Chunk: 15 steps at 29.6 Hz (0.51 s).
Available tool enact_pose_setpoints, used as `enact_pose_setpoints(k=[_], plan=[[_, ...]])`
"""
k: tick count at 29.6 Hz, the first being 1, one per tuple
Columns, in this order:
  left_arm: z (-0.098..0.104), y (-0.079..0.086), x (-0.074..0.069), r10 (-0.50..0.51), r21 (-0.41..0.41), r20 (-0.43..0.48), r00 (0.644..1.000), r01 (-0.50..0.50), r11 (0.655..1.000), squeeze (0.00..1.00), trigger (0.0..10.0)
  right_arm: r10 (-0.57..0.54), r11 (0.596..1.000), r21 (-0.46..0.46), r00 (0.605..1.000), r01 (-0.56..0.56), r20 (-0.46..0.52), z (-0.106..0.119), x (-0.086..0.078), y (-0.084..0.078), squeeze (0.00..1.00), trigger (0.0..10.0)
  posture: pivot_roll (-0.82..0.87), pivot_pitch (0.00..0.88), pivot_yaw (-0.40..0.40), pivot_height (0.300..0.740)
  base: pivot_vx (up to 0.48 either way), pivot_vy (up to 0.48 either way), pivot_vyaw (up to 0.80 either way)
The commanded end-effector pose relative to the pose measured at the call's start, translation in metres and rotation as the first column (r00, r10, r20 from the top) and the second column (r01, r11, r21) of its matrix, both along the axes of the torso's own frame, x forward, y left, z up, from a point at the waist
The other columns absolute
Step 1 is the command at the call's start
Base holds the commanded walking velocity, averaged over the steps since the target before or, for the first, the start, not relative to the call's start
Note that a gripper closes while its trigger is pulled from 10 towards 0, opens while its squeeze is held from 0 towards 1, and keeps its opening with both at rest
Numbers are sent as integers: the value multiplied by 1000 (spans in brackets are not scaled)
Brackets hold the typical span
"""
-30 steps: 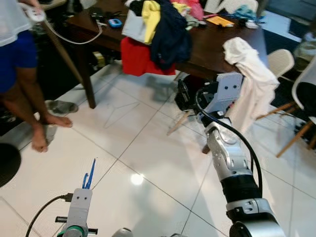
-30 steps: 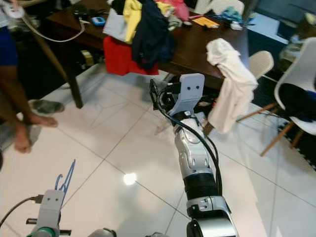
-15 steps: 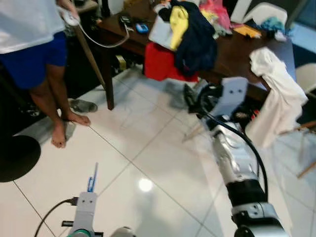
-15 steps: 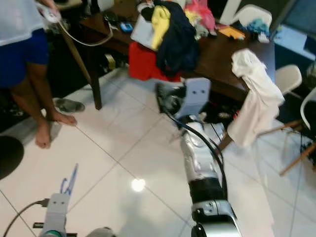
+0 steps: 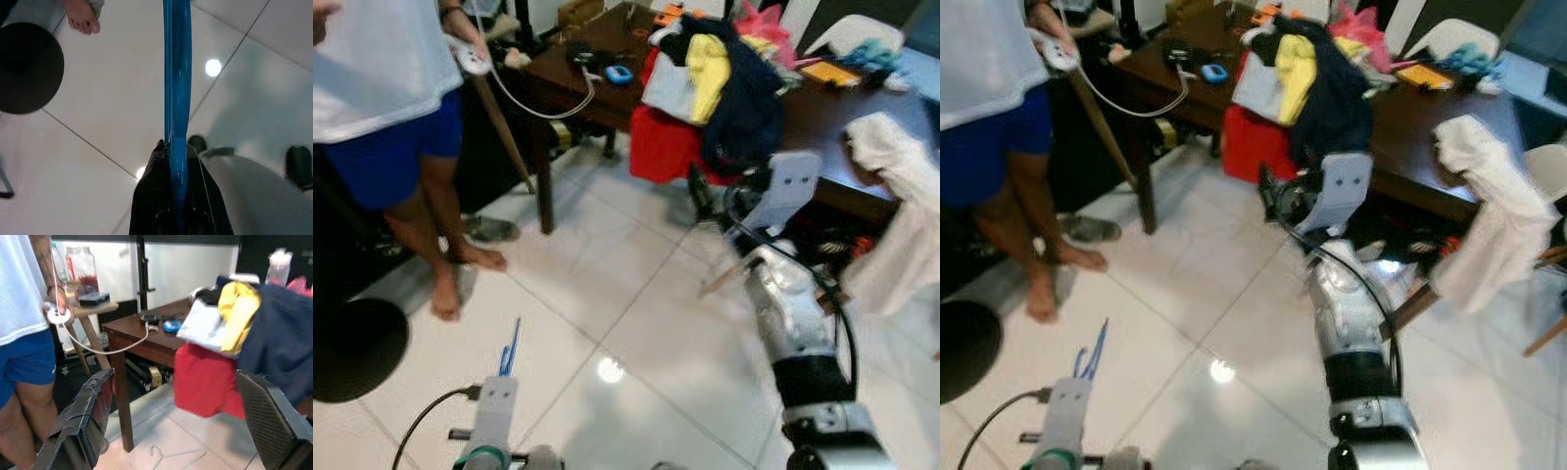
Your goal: Hang hanger
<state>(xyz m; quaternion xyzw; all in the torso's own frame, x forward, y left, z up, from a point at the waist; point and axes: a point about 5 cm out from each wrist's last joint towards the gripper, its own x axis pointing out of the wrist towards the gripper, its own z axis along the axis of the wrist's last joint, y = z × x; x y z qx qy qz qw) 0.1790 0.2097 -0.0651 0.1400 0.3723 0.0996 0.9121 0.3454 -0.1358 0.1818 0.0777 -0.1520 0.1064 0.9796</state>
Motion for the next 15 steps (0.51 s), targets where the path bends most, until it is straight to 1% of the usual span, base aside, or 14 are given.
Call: enact_pose_setpoints(k=[1, 7, 15], plan=[[-1, -4, 0, -11, -7, 2, 1000, 11, 1000, 0, 10000, -29, 999, -13, 1000, 29, -9, -2, -1, -9, 0, 10000, 90, 11, -66, 740, 379, 296, -500], [-1, -7, 1, -63, 2, 1, 998, 63, 998, 0, 10000, -43, 999, -16, 999, 43, -4, -3, -4, -14, 0, 10000, 80, 17, -54, 740, 0, 0, 0], [-2, -6, 4, -74, 3, 2, 997, 74, 997, 0, 10000, -81, 997, -23, 997, 80, -7, -6, -7, -22, 0, 10000, 72, 18, -40, 740, 0, 0, 0]])
